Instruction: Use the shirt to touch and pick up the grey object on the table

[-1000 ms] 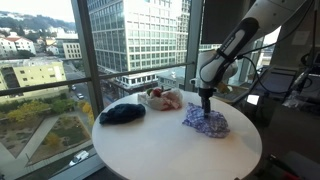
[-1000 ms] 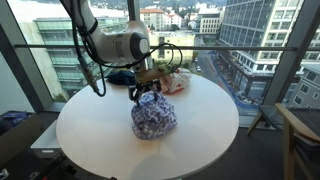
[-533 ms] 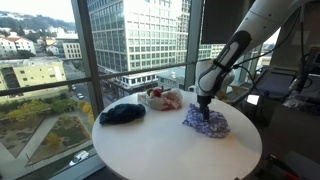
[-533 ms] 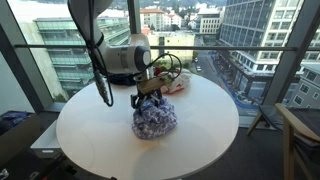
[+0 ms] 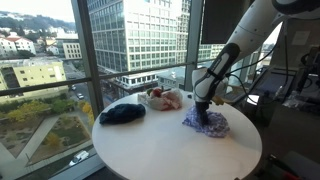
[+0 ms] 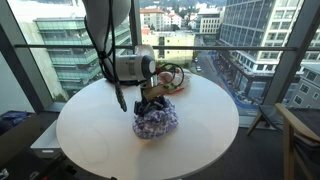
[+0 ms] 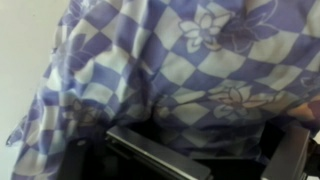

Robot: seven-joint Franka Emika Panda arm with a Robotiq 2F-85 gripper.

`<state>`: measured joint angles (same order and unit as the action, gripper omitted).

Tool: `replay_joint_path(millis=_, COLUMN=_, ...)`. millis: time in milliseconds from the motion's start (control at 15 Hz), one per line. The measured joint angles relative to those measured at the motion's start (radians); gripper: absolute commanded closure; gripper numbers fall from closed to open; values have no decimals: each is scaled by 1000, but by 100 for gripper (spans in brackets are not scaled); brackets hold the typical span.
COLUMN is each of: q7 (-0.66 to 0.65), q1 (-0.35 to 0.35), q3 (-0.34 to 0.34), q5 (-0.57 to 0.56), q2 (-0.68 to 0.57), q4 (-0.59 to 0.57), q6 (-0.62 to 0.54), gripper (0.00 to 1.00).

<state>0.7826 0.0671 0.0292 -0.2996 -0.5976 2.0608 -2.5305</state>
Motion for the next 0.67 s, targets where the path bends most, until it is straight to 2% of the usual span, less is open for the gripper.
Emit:
replay_joint_path(millis=67, q7=0, q1=0, q3=0, q5=0, q2=-11, q4=-14, q6=14, gripper=0)
replay_joint_path(millis=133, q7=0, q1=0, q3=0, q5=0, q2=-21, q4=-27, q6=27, gripper=25)
replay_joint_path(millis=200, q7=0, q1=0, q3=0, q5=0, q2=-29, q4=-39, q6=38, gripper=27)
replay_joint_path(millis=267, q7=0, q1=0, q3=0, q5=0, q2=-36, q4=-49, q6=49, gripper=34)
replay_joint_path(millis=600, q7=0, q1=0, q3=0, q5=2, q2=-56, q4=-94, q6=113, gripper=71)
replay_joint_path(millis=667, q7=-2, q1=0, q3=1, q5=5, q2=-57, q4=-103, q6=128, gripper=73)
